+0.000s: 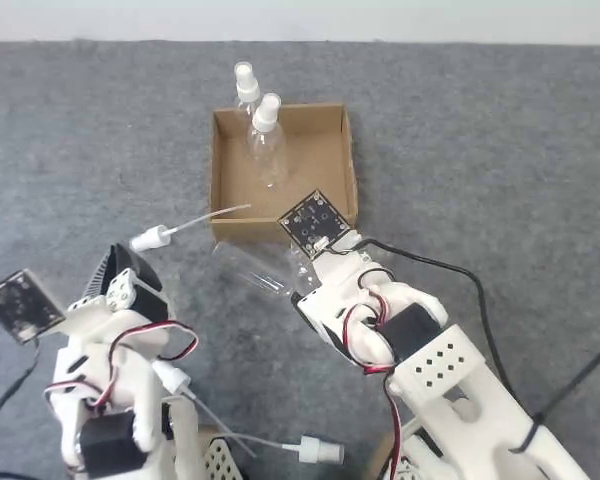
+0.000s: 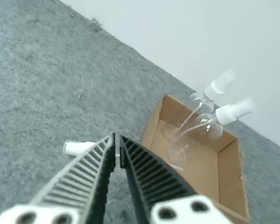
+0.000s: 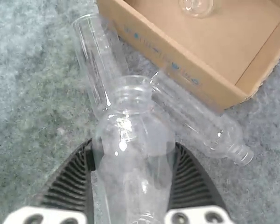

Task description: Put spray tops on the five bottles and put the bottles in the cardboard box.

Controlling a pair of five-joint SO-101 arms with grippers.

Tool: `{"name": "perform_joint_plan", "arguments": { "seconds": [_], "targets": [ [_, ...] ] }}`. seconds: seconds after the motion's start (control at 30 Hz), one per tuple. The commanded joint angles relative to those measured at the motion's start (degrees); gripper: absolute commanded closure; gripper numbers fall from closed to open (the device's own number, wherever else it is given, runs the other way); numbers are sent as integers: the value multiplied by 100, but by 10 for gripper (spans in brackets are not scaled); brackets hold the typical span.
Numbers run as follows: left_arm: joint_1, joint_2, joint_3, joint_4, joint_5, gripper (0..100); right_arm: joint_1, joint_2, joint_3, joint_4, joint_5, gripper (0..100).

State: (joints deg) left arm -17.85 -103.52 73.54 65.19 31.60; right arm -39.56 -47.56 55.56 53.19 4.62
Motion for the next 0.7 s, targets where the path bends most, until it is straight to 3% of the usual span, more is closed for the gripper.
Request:
{"name": "perform_joint_plan", "arguments": {
  "seconds": [0.0, 0.33, 0.67],
  "targets": [
    [9, -18, -444, 193, 79, 988, -4, -242, -26, -119, -70, 992],
    [18, -18, -1059, 510, -70, 988, -4, -242, 44, -119, -105, 992],
    [466, 70, -1182, 501, -132, 988, 4, -189, 70, -198, -105, 992]
  ]
}}
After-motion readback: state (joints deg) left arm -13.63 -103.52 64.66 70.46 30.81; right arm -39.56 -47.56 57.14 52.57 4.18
